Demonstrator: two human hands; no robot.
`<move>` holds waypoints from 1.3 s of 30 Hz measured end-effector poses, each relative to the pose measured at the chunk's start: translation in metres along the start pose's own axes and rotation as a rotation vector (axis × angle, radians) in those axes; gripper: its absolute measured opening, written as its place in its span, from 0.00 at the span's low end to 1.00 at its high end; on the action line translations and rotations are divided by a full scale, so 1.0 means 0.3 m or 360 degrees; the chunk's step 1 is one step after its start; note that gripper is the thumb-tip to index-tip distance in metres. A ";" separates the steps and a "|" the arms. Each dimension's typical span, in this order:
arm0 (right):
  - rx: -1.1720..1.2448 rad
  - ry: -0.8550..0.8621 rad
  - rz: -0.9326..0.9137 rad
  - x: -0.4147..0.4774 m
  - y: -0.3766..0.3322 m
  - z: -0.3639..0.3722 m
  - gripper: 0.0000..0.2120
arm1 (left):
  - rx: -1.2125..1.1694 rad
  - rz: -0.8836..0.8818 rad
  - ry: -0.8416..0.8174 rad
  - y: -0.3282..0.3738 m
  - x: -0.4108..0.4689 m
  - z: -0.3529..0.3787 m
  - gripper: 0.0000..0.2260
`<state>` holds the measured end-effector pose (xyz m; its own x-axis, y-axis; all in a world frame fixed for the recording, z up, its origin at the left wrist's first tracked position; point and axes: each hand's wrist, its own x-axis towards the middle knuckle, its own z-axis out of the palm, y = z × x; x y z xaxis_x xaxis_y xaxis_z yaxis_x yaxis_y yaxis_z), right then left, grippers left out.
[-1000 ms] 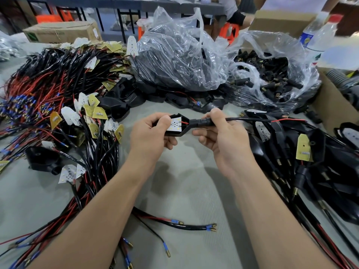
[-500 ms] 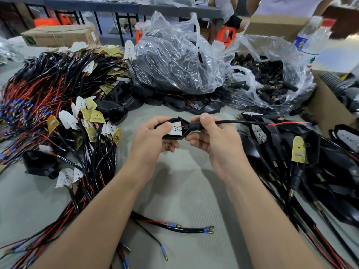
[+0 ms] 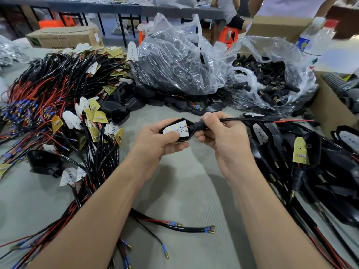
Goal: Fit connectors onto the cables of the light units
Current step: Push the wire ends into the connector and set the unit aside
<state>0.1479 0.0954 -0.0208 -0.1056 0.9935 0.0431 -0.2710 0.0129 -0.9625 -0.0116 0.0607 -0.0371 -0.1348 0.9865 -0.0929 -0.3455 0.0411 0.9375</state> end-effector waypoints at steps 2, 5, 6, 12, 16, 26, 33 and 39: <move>0.0014 0.0028 -0.0018 0.004 -0.007 -0.001 0.05 | -0.0074 -0.0059 -0.0026 0.006 0.002 0.001 0.12; -0.0011 0.0048 -0.0058 0.007 -0.027 -0.006 0.07 | -0.0226 -0.0154 -0.0180 0.017 -0.002 -0.005 0.09; -0.0071 0.0037 -0.0053 0.007 -0.038 -0.007 0.09 | -0.0256 -0.0164 -0.0196 0.021 -0.005 -0.009 0.09; -0.0940 -0.0015 0.0017 -0.013 -0.164 -0.052 0.30 | -0.0283 -0.0170 -0.0024 0.034 -0.004 -0.029 0.07; -0.1623 0.0257 -0.1056 -0.073 -0.277 -0.049 0.06 | -0.0322 -0.0211 -0.0027 0.049 -0.013 -0.036 0.05; -0.2572 -0.0336 -0.0672 -0.148 -0.442 -0.053 0.07 | -0.0254 -0.0253 -0.0031 0.121 -0.023 0.074 0.08; -0.2732 -0.0003 -0.0542 -0.236 -0.573 -0.309 0.09 | -0.0285 -0.0216 -0.0291 0.130 -0.005 0.336 0.07; -0.2666 0.0402 -0.0232 -0.306 -0.396 -0.567 0.06 | 0.0678 -0.0015 -0.0228 -0.047 -0.069 0.511 0.10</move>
<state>0.3526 0.0219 0.0442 0.0157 0.9631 0.2686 0.9852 0.0310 -0.1688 0.1385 0.0640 0.0029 0.0069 0.9966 -0.0826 0.0709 0.0820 0.9941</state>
